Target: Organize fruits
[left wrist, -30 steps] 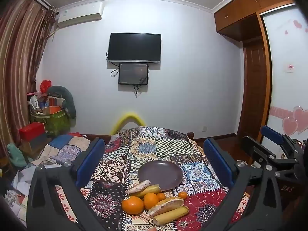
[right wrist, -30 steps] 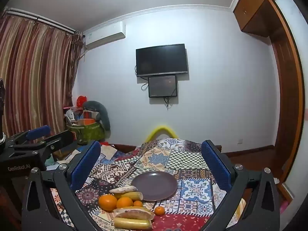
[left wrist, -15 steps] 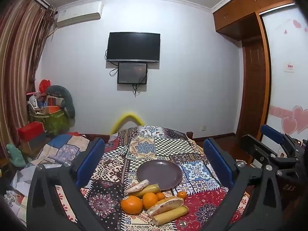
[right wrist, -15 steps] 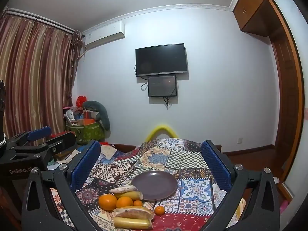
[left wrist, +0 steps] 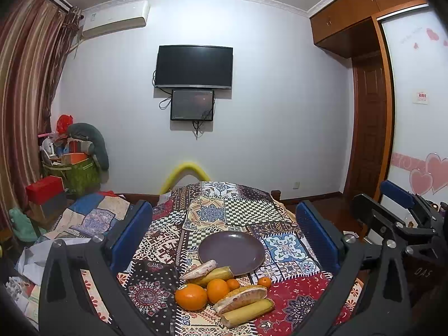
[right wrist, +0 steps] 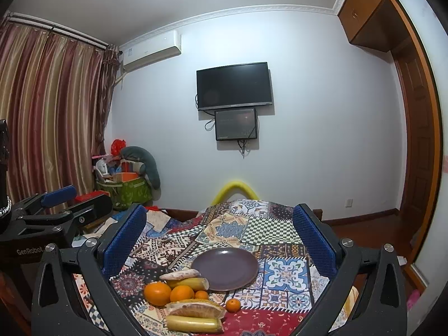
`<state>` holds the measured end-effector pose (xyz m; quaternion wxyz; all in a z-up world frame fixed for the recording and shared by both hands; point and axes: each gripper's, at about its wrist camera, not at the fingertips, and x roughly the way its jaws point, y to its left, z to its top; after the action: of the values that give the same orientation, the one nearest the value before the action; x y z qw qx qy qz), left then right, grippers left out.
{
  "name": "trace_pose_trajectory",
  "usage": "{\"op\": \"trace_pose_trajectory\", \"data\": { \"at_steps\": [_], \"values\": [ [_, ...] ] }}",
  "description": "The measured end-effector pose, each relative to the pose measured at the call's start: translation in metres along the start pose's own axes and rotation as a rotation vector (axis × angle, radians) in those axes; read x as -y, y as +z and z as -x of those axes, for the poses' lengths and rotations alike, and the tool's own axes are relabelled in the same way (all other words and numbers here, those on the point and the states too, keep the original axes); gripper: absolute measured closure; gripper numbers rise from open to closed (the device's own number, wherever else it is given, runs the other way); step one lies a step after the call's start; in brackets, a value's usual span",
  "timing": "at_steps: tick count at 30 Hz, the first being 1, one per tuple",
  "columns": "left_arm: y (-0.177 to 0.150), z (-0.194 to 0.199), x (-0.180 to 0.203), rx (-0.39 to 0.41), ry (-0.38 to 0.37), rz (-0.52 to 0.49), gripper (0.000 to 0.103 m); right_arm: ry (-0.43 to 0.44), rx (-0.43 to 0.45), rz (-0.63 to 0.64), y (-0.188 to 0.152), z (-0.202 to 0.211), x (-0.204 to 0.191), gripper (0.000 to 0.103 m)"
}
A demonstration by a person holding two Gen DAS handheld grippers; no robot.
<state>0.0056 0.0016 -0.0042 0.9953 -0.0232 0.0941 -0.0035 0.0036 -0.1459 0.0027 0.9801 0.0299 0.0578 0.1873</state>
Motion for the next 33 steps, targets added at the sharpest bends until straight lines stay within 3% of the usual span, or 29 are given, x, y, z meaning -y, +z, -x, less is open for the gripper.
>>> {"op": "trace_pose_trajectory", "data": {
  "at_steps": [33],
  "values": [
    [0.0007, -0.0002, 0.0033, 0.001, 0.0, -0.012, 0.0, -0.009, -0.015, -0.006, -0.001, -0.0028, 0.0038, 0.0]
  ]
}}
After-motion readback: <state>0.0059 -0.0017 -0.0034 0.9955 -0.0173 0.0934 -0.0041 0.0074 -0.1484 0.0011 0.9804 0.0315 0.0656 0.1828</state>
